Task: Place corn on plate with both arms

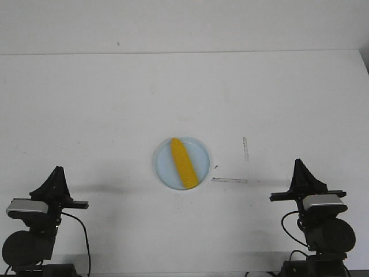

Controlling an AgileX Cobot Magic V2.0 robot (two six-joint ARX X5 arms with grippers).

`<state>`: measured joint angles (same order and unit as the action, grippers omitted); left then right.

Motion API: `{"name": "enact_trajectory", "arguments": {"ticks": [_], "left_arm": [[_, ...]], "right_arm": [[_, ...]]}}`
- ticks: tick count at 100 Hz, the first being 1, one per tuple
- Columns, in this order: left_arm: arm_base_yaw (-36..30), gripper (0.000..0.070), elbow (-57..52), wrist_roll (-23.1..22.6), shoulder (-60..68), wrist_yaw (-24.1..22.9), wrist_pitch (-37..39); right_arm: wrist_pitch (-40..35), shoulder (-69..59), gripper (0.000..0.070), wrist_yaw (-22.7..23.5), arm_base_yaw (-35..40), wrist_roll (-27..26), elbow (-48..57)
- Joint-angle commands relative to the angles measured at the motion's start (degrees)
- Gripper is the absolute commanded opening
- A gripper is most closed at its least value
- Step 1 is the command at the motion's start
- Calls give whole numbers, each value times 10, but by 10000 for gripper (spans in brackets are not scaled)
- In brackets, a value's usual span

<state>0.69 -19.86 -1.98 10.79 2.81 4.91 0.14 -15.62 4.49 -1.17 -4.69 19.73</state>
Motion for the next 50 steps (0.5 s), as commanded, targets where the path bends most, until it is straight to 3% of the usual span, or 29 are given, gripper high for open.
{"name": "enact_trajectory", "arguments": {"ticks": [1, 34, 50], "left_arm": [[-1, 1, -3, -1, -1, 0, 7], [-28, 1, 17, -2, -1, -11, 10], [-30, 1, 67, 1, -5, -19, 57]], "right_arm": [[7, -1, 14, 0, 1, 2, 2], [7, -1, 14, 0, 1, 2, 2], [7, -1, 14, 0, 1, 2, 2]]}}
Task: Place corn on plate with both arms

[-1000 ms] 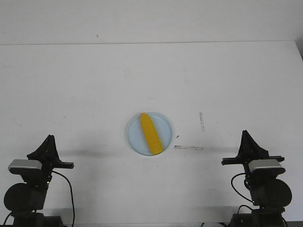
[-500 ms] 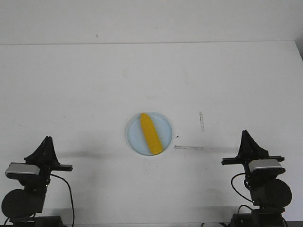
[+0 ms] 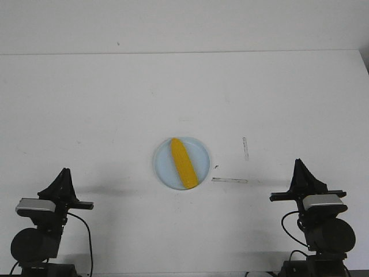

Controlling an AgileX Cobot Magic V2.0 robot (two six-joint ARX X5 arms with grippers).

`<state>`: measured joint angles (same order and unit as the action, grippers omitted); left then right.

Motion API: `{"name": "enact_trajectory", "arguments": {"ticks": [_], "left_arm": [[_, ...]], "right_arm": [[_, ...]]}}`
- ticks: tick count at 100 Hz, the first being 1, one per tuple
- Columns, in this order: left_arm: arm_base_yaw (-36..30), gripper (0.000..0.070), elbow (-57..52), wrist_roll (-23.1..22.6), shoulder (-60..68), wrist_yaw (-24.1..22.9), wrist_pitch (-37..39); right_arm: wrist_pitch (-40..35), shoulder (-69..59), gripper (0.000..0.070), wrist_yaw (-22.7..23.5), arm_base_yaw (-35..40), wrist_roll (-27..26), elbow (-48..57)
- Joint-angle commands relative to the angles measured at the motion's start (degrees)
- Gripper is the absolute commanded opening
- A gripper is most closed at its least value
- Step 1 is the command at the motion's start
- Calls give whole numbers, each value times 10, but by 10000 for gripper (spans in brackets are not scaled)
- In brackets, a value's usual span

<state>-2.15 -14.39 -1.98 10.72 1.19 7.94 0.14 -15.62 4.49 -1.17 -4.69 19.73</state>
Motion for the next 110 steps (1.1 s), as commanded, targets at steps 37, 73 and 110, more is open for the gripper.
{"name": "enact_trajectory", "arguments": {"ticks": [37, 73, 110], "left_arm": [[-1, 1, 108, 35, -69, -37, 37], [-1, 1, 137, 35, -105, -59, 37], [-1, 1, 137, 21, -105, -42, 37]], "right_arm": [[7, -1, 14, 0, 1, 2, 2], [7, -1, 14, 0, 1, 2, 2], [7, -1, 14, 0, 1, 2, 2]]}}
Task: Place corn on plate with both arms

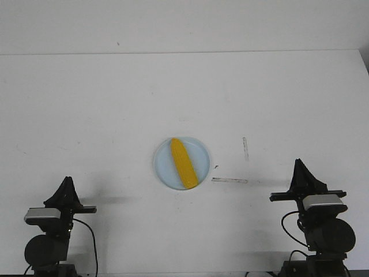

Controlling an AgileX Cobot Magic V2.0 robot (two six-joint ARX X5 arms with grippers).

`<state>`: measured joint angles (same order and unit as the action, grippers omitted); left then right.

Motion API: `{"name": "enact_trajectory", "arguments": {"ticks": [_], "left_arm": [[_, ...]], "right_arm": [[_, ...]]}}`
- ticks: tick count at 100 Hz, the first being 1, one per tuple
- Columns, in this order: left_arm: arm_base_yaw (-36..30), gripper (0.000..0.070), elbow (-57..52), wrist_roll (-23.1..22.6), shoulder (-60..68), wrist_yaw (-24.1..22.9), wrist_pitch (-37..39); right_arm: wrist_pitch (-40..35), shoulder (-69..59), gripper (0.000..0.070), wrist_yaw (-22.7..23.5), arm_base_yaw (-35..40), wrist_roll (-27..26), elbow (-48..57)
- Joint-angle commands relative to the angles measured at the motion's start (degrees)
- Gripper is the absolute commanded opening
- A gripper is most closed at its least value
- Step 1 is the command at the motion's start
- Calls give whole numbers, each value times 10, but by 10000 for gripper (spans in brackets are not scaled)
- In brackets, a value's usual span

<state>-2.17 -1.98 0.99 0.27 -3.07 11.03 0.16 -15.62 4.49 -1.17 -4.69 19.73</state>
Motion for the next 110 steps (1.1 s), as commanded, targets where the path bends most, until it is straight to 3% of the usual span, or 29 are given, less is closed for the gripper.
{"name": "enact_trajectory", "arguments": {"ticks": [1, 110], "left_arm": [[-1, 1, 12, -10, -1, 1, 6], [-1, 1, 12, -14, -1, 14, 7]], "right_arm": [[7, -1, 14, 0, 1, 2, 2], [7, -1, 14, 0, 1, 2, 2]]}}
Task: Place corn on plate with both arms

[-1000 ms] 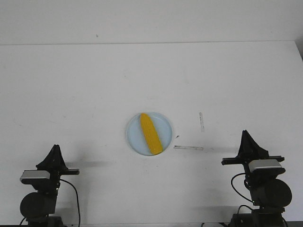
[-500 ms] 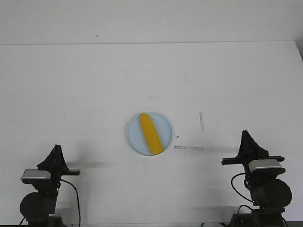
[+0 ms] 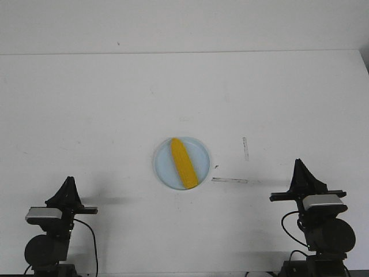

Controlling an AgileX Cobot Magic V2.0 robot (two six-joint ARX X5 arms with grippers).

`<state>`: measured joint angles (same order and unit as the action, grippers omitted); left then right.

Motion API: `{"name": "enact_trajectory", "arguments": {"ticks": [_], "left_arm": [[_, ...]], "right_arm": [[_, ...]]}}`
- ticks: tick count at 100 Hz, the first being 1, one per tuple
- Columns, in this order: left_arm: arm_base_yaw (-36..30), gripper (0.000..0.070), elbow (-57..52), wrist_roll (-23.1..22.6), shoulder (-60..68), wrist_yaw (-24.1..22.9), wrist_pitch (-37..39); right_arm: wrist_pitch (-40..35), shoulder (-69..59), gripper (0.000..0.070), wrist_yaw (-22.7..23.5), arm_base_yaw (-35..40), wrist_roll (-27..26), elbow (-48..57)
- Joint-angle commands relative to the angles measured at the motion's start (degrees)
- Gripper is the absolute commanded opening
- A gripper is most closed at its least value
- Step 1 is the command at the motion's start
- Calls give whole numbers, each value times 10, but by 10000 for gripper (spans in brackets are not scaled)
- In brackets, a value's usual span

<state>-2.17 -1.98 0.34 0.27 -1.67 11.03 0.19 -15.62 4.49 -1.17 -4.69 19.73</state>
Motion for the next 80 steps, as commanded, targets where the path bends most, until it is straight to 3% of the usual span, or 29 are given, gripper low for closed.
{"name": "enact_trajectory", "arguments": {"ticks": [1, 80], "left_arm": [[-1, 1, 12, -8, -1, 0, 7], [-1, 1, 12, -8, -1, 0, 7]], "right_arm": [[7, -1, 14, 0, 1, 2, 2], [7, 7, 14, 0, 1, 12, -8]]}}
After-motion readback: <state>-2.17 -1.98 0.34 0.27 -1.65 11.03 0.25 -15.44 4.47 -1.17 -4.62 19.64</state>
